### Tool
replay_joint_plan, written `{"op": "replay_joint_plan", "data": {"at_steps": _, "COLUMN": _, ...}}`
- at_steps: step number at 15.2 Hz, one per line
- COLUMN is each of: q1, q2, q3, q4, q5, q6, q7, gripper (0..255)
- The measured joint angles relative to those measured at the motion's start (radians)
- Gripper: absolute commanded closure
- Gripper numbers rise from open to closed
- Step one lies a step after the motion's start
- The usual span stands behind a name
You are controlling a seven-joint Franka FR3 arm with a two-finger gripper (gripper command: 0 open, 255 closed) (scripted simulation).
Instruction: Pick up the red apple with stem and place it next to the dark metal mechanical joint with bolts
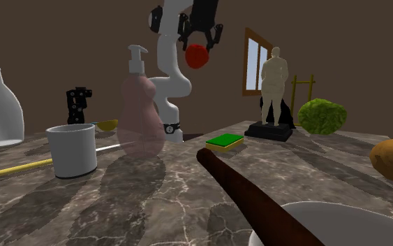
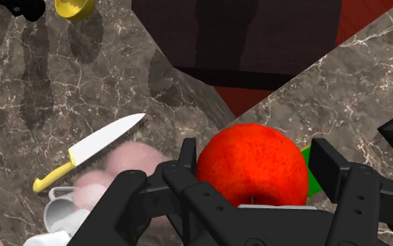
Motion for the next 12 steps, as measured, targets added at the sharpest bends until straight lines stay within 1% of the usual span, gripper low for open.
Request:
{"op": "replay_joint_plan", "data": {"at_steps": 4, "q1": -0.033, "q2": -0.047, "q3": -0.066, "q4": -0.035, "q5": -0.041, "q6": -0.004, "q7": -0.102, "gripper": 255}}
{"op": "replay_joint_plan", "data": {"at_steps": 8, "q1": -0.067, "q2": -0.089, "q3": -0.138, "q4": -0.086, "q5": -0.091, "q6": 0.017, "q7": -0.206, "gripper": 255}}
{"op": "replay_joint_plan", "data": {"at_steps": 12, "q1": -0.102, "q2": -0.097, "q3": -0.208, "q4": -0.102, "q5": -0.145, "q6": 0.041, "q7": -0.307, "gripper": 255}}
